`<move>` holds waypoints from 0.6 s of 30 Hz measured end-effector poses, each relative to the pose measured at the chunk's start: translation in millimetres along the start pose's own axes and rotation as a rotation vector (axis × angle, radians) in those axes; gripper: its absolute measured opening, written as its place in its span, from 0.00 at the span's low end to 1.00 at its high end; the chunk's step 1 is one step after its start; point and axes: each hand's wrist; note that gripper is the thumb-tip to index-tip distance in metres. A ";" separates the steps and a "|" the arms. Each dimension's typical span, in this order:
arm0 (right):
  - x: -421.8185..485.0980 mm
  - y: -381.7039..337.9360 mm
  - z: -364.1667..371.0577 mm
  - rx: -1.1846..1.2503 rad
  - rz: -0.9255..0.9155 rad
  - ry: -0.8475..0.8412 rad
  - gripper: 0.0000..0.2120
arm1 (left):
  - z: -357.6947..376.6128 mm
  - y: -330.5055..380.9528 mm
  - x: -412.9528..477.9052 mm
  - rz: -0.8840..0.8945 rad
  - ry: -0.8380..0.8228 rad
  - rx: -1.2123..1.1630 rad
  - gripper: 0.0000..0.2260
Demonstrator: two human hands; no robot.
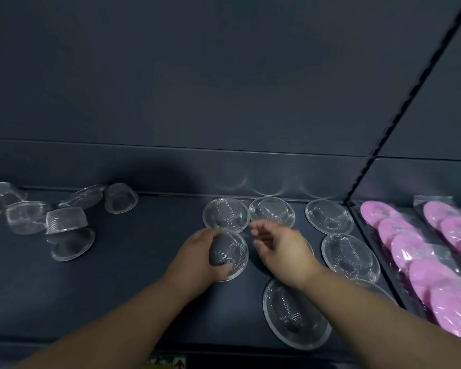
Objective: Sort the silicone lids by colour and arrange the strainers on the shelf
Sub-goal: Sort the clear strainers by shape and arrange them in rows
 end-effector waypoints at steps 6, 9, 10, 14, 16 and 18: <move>3.2 -14.9 7.4 -0.274 -0.060 -0.064 0.21 | -7.9 -9.1 -19.1 -0.001 0.033 -0.036 0.30; 8.0 -33.3 18.0 -0.397 -0.123 -0.126 0.24 | -18.8 -27.2 -49.5 -0.078 0.099 0.041 0.28; 10.5 -41.0 23.6 -0.427 -0.143 -0.148 0.25 | -24.1 -36.5 -61.1 -0.123 0.123 0.053 0.28; 21.6 -72.6 52.7 -0.468 -0.204 -0.200 0.26 | -52.5 -76.6 -103.3 -0.294 0.242 0.086 0.27; 26.0 -87.9 68.1 -0.487 -0.223 -0.235 0.26 | -68.9 -95.4 -120.4 -0.344 0.330 0.102 0.26; 33.4 -101.6 82.8 -0.494 -0.241 -0.257 0.26 | -85.8 -114.6 -135.8 -0.386 0.415 0.088 0.25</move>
Point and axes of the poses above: each hand's wrist, its own x-axis towards the middle knuckle, its own z-axis out of the palm, y = z × x, and after that the axes turned 14 degrees about -y, right-handed
